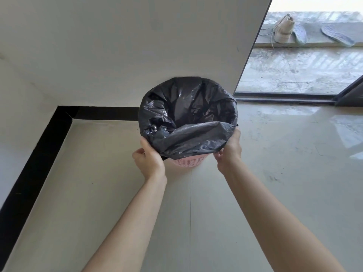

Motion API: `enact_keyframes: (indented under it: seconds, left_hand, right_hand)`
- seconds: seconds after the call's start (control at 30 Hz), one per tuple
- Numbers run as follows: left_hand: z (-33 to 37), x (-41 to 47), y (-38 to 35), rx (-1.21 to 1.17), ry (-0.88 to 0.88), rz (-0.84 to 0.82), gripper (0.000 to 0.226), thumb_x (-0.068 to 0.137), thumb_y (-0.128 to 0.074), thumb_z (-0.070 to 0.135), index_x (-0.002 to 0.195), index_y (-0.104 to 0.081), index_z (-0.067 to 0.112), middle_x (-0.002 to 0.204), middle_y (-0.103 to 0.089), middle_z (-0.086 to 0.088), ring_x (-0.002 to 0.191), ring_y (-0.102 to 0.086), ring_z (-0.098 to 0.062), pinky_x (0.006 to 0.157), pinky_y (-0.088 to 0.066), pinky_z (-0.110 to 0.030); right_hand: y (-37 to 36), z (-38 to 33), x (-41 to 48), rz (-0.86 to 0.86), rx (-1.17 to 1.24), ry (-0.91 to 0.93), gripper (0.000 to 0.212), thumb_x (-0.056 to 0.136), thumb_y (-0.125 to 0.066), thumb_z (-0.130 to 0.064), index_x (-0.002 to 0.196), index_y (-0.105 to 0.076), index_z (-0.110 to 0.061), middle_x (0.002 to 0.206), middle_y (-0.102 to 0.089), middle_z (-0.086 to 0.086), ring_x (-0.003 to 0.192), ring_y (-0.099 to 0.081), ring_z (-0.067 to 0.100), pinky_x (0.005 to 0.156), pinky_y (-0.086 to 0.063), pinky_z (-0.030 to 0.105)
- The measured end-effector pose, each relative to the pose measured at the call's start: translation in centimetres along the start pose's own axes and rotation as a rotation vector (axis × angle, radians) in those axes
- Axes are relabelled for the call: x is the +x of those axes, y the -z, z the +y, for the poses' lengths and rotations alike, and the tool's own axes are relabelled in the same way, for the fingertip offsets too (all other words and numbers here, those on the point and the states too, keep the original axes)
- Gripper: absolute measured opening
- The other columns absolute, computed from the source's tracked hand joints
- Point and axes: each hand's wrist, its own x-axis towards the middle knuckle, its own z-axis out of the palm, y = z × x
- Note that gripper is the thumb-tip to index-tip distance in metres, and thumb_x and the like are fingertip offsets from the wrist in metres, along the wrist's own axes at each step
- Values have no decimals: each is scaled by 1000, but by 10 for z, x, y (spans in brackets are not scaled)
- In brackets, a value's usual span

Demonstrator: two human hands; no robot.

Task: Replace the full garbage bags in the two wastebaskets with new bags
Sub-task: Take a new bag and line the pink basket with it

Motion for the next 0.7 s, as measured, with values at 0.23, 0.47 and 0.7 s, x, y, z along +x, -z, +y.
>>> enact_keyframes:
  seconds: [0.23, 0.47, 0.7]
  left_hand:
    - [-14, 8, 14, 522, -487, -38, 54, 107, -26, 33, 72, -53, 3, 70, -58, -12, 72, -54, -38, 60, -28, -34]
    - [6, 24, 15, 269, -570, 104, 53, 99, -31, 41, 73, -44, -3, 73, -53, -27, 70, -52, -41, 63, -39, -48]
    - [45, 34, 6, 325, -265, -424, 105, 75, -80, 25, 153, -10, 34, 154, -18, -5, 132, -35, -15, 102, -34, -29]
  right_hand:
    - [19, 4, 21, 100, -355, 321, 24, 95, -51, -40, 82, -58, -21, 95, -70, 6, 83, -64, 23, 71, -59, 43]
    - [15, -17, 11, 307, -412, 331, 60, 98, -47, -38, 150, -28, -16, 149, -30, 16, 129, -44, 34, 107, -39, 46]
    - [6, -65, -9, -202, -430, 349, 70, 91, -56, -55, 152, -30, -31, 153, -36, -1, 134, -44, 23, 108, -40, 41]
